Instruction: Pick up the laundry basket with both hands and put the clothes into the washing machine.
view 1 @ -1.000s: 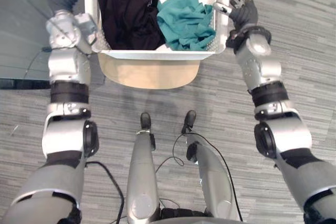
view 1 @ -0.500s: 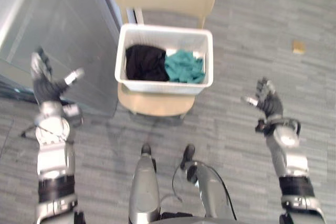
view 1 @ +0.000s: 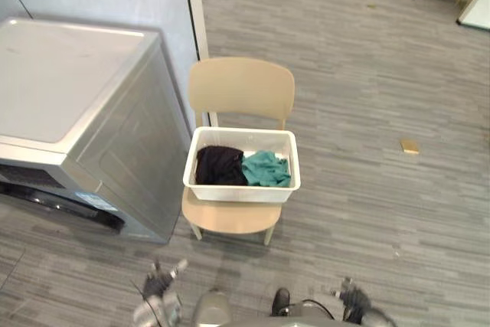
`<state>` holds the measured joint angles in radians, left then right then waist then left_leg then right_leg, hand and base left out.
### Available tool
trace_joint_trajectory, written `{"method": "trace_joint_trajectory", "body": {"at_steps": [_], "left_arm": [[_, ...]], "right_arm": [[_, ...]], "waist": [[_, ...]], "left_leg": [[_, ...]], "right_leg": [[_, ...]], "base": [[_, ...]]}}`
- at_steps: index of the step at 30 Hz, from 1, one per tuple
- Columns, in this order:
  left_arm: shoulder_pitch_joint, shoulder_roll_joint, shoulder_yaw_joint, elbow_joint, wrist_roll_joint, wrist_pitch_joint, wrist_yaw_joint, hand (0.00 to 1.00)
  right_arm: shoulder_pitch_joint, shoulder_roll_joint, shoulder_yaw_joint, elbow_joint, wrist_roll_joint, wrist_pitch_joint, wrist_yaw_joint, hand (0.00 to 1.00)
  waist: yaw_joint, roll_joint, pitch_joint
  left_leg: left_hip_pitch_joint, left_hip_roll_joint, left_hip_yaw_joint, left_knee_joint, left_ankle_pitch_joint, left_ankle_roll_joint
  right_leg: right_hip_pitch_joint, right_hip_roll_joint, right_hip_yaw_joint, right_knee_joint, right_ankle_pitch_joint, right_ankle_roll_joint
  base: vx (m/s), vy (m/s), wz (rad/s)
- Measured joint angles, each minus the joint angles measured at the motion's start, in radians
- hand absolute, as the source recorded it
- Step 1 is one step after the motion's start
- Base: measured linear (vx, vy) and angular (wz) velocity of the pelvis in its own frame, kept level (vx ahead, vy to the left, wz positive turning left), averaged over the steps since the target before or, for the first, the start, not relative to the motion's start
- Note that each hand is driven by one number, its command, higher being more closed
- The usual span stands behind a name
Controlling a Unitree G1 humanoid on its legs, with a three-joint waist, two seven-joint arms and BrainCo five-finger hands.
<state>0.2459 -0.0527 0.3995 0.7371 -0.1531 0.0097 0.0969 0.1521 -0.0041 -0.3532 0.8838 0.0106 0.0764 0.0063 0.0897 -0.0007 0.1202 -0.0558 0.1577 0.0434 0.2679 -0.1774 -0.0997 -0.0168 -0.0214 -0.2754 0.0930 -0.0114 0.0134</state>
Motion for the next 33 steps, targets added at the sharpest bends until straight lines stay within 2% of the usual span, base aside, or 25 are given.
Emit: {"method": "trace_joint_trajectory", "body": {"at_steps": [1,3,7,8,10,11,12,13,15,16,17,18,19,20,21,22,24,25,26,28,29,30,31,32,33], "left_arm": [[-0.006,-0.014,0.044,0.062,-0.026,-0.001,0.020,0.00],[0.002,-0.011,0.048,0.096,-0.032,-0.005,0.045,0.00],[0.010,-0.015,0.016,0.054,-0.042,-0.040,0.084,0.00],[0.000,-0.014,-0.006,0.032,-0.054,-0.048,0.091,0.00],[-0.024,-0.015,-0.029,0.008,-0.064,-0.058,0.108,0.00],[-0.051,-0.016,-0.057,-0.014,-0.072,-0.066,0.128,0.00],[-0.057,-0.016,-0.065,-0.022,-0.072,-0.070,0.129,0.00],[-0.075,-0.016,-0.080,-0.022,-0.072,-0.078,0.133,0.00],[-0.091,-0.017,-0.089,-0.022,-0.071,-0.082,0.139,0.00],[-0.090,-0.017,-0.091,-0.022,-0.071,-0.087,0.143,0.00],[-0.083,-0.018,-0.092,-0.022,-0.071,-0.091,0.145,0.00],[-0.079,-0.019,-0.095,-0.021,-0.071,-0.094,0.145,0.00],[-0.072,-0.012,-0.101,-0.020,-0.071,-0.095,0.145,0.00],[-0.076,-0.006,-0.099,-0.013,-0.070,-0.094,0.145,0.00],[-0.071,-0.002,-0.100,0.002,-0.070,-0.093,0.144,0.00],[-0.072,-0.005,-0.103,0.039,-0.070,-0.087,0.144,0.00],[-0.078,-0.007,-0.123,0.052,-0.069,-0.080,0.142,0.00],[-0.069,-0.001,-0.125,0.052,-0.068,-0.076,0.142,0.00],[-0.069,-0.001,-0.127,0.053,-0.062,-0.072,0.139,0.00],[-0.069,0.004,-0.135,0.054,-0.049,-0.072,0.127,0.00],[-0.069,0.005,-0.139,0.052,-0.039,-0.072,0.120,0.00],[-0.068,0.006,-0.152,0.053,-0.031,-0.072,0.119,0.00],[-0.063,0.006,-0.164,0.053,-0.026,-0.072,0.117,0.00],[-0.055,0.001,-0.163,0.053,-0.017,-0.070,0.112,0.00],[-0.048,-0.005,-0.153,0.041,-0.011,-0.073,0.105,0.00]], "right_arm": [[-0.015,-0.003,-0.004,0.048,0.000,-0.012,-0.015,0.00],[-0.025,-0.004,-0.001,0.096,-0.002,-0.020,-0.033,0.00],[-0.060,0.001,0.020,0.134,-0.010,-0.031,-0.066,0.00],[-0.070,0.000,0.025,0.133,-0.010,-0.032,-0.073,0.00],[-0.082,-0.002,0.047,0.133,-0.008,-0.032,-0.086,0.00],[-0.102,-0.004,0.050,0.134,-0.008,-0.032,-0.099,0.00],[-0.106,-0.003,0.049,0.134,-0.008,-0.032,-0.100,0.00],[-0.123,-0.002,0.050,0.142,-0.008,-0.034,-0.101,0.00],[-0.136,-0.005,0.048,0.149,-0.008,-0.033,-0.113,0.00],[-0.137,-0.009,0.047,0.151,-0.008,-0.032,-0.116,0.00],[-0.152,-0.018,0.041,0.153,-0.008,-0.032,-0.117,0.00],[-0.155,-0.020,0.041,0.159,-0.008,-0.032,-0.117,0.00],[-0.159,-0.028,0.037,0.199,-0.009,-0.032,-0.117,0.00],[-0.165,-0.026,0.028,0.222,-0.009,-0.032,-0.118,0.00],[-0.167,-0.026,0.026,0.229,-0.009,-0.031,-0.121,0.00],[-0.160,-0.040,0.002,0.232,-0.007,-0.031,-0.127,0.00],[-0.162,-0.040,-0.035,0.241,-0.002,-0.029,-0.135,0.00],[-0.155,-0.034,-0.041,0.242,-0.002,-0.030,-0.136,0.00],[-0.155,-0.033,-0.044,0.239,-0.002,-0.029,-0.135,0.00],[-0.154,-0.035,-0.073,0.238,-0.001,-0.028,-0.134,0.00],[-0.155,-0.039,-0.090,0.237,0.000,-0.028,-0.134,0.00],[-0.154,-0.041,-0.101,0.236,-0.001,-0.028,-0.133,0.00],[-0.153,-0.041,-0.119,0.228,0.001,-0.027,-0.132,0.00],[-0.146,-0.033,-0.127,0.207,0.003,-0.028,-0.131,0.00],[-0.126,-0.020,-0.141,0.152,0.010,-0.030,-0.130,0.00]], "waist": [[0.003,0.006,-0.009],[0.006,0.005,-0.027],[0.011,0.006,-0.028],[0.015,-0.002,-0.028],[0.018,0.007,-0.019],[0.017,0.012,-0.014],[0.010,0.002,-0.012],[0.002,0.013,-0.003],[0.000,0.021,0.009],[-0.003,0.022,0.013],[-0.004,0.037,0.019],[-0.008,0.042,0.024],[-0.038,-0.002,0.019],[-0.042,0.007,0.015],[-0.041,0.010,0.019],[-0.054,0.031,0.024],[-0.052,0.021,0.043],[-0.051,0.035,0.050],[-0.050,0.030,0.048],[-0.051,0.049,0.057],[-0.054,0.055,0.061],[-0.055,0.059,0.062],[-0.055,0.064,0.069],[-0.056,0.068,0.072],[-0.062,0.060,0.075]], "left_leg": [[0.012,-0.004,-0.009,-0.019,0.003,0.001],[0.027,-0.016,-0.038,-0.045,0.016,0.004],[-0.003,-0.037,-0.129,-0.087,0.061,-0.002],[-0.018,-0.041,-0.151,-0.103,0.081,-0.004],[-0.043,-0.043,-0.156,-0.117,0.116,0.001],[-0.070,-0.044,-0.088,-0.151,0.177,0.043],[-0.073,-0.037,-0.017,-0.163,0.177,0.061],[-0.092,-0.008,0.152,-0.072,0.138,0.073],[-0.100,0.031,0.318,0.041,0.087,0.122],[-0.109,0.052,0.380,0.092,0.083,0.128],[-0.129,0.049,0.427,0.122,0.089,0.136],[-0.139,0.027,0.415,0.108,0.094,0.129],[-0.098,-0.029,0.347,-0.028,0.105,0.141],[-0.087,0.037,0.482,0.100,0.006,0.182],[-0.074,0.074,0.543,0.138,-0.018,0.157],[-0.035,0.118,0.618,0.127,-0.029,0.082],[-0.045,0.061,0.604,0.095,-0.017,0.098],[-0.052,0.026,0.561,0.074,-0.009,0.110],[-0.060,-0.001,0.510,0.065,-0.002,0.122],[-0.065,-0.041,0.440,0.043,0.007,0.135],[-0.068,-0.082,0.365,0.022,0.021,0.152],[-0.067,-0.105,0.333,0.008,0.026,0.152],[-0.057,-0.144,0.283,-0.018,0.020,0.153],[-0.043,-0.158,0.266,-0.026,0.002,0.179],[-0.031,-0.173,0.250,-0.020,0.001,0.182]], "right_leg": [[0.031,0.001,-0.010,-0.034,0.008,0.007],[0.071,0.002,-0.040,-0.084,0.022,0.003],[0.092,0.001,-0.132,-0.119,0.025,0.002],[0.083,-0.003,-0.163,-0.116,0.023,-0.001],[0.071,-0.010,-0.207,-0.107,0.016,-0.010],[0.046,-0.035,-0.259,-0.076,0.003,-0.021],[0.034,-0.048,-0.280,-0.068,0.001,-0.025],[0.019,-0.063,-0.317,-0.047,-0.004,-0.032],[0.018,-0.094,-0.362,-0.001,-0.013,-0.030],[0.016,-0.114,-0.388,0.038,-0.028,-0.022],[0.017,-0.129,-0.408,0.091,-0.066,-0.003],[0.012,-0.132,-0.404,0.097,-0.089,0.001],[0.005,-0.145,-0.409,0.056,-0.080,-0.019],[0.011,-0.166,-0.480,0.060,-0.039,-0.004],[0.013,-0.173,-0.501,0.075,-0.038,-0.005],[0.014,-0.197,-0.567,0.125,-0.046,0.003],[0.029,-0.247,-0.626,0.164,-0.055,0.020],[0.060,-0.253,-0.662,0.134,-0.047,0.027],[0.090,-0.254,-0.688,0.107,-0.030,0.035],[0.112,-0.261,-0.697,0.102,-0.027,0.028],[0.136,-0.269,-0.705,0.106,-0.030,0.026],[0.138,-0.282,-0.701,0.124,-0.042,0.017],[0.122,-0.311,-0.646,0.188,-0.095,-0.033],[0.094,-0.321,-0.561,0.252,-0.159,-0.116],[0.027,-0.290,-0.360,0.332,-0.241,-0.181]], "base": [[0.06,0.033,0.38],[0.06,0.005,0.52],[0.03,-0.025,0.67],[0.01,-0.036,0.73],[-0.06,-0.024,0.79],[-0.09,0.005,0.89],[-0.05,0.041,0.99],[0.03,0.101,0.64],[0.04,0.162,0.74],[-0.05,0.197,0.91],[-0.06,0.123,0.82],[-0.14,0.168,1.30],[-0.12,0.128,1.54],[-0.13,0.149,1.51],[-0.05,0.167,1.43],[-0.04,0.239,1.35],[-0.09,0.259,1.33],[-0.11,0.206,1.30],[-0.10,0.182,1.31],[-0.10,0.121,1.31],[-0.12,0.104,1.53],[-0.14,0.116,1.67],[-0.10,0.110,1.28],[-0.10,0.104,1.39],[-0.06,0.064,1.04]]}}
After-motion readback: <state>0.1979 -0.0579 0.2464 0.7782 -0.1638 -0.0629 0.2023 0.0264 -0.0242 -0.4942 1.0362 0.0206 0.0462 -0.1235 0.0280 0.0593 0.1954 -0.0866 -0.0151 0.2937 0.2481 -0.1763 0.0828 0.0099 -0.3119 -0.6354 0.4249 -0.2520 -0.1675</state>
